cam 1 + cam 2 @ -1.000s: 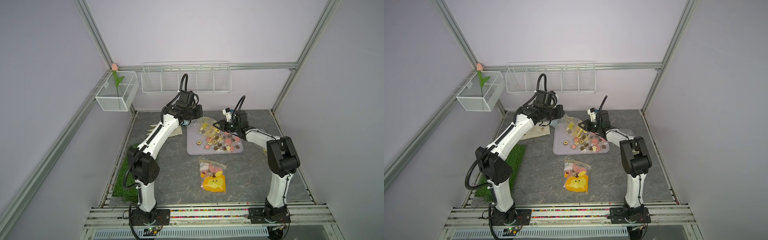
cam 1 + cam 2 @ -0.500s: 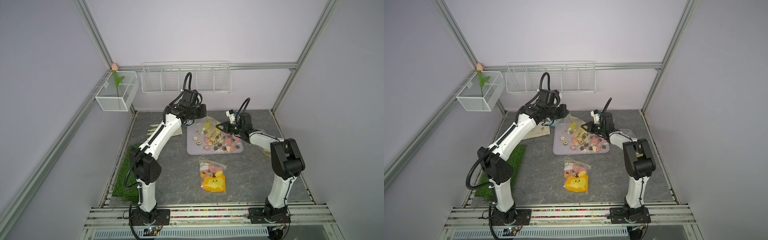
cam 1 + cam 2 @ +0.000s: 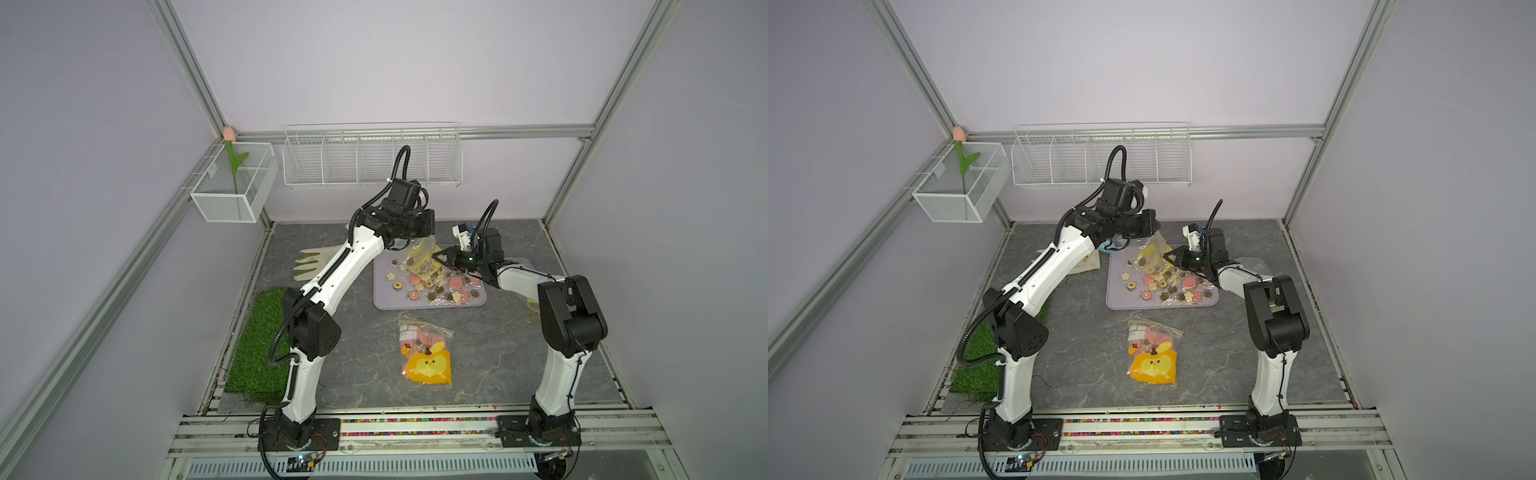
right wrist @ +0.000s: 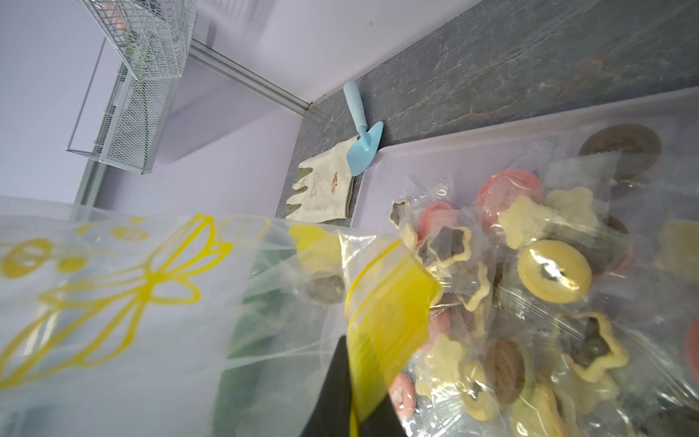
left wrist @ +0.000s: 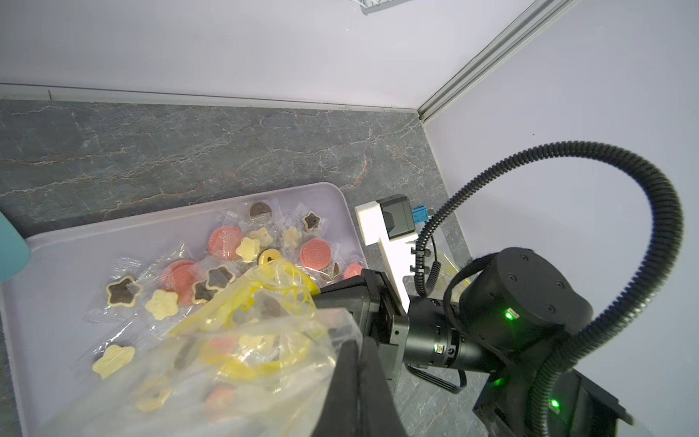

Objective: Pour cookies out of the ziploc bag
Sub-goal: 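Pour the cookies out of the ziploc bag onto the tray.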

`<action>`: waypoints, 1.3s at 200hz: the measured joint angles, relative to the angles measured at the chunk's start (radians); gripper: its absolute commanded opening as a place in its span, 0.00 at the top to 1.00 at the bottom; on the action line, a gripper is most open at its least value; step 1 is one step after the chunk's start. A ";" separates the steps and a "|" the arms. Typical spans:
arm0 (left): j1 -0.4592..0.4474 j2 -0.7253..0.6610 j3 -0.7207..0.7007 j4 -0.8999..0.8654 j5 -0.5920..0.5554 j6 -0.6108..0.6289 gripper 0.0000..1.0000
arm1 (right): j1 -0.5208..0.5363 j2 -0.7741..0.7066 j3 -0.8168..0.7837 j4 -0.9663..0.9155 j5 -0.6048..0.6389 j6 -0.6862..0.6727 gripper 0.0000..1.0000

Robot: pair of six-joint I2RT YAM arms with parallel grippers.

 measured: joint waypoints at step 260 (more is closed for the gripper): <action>-0.016 0.016 0.020 -0.035 -0.025 0.024 1.00 | -0.022 -0.063 -0.054 -0.084 0.087 -0.036 0.31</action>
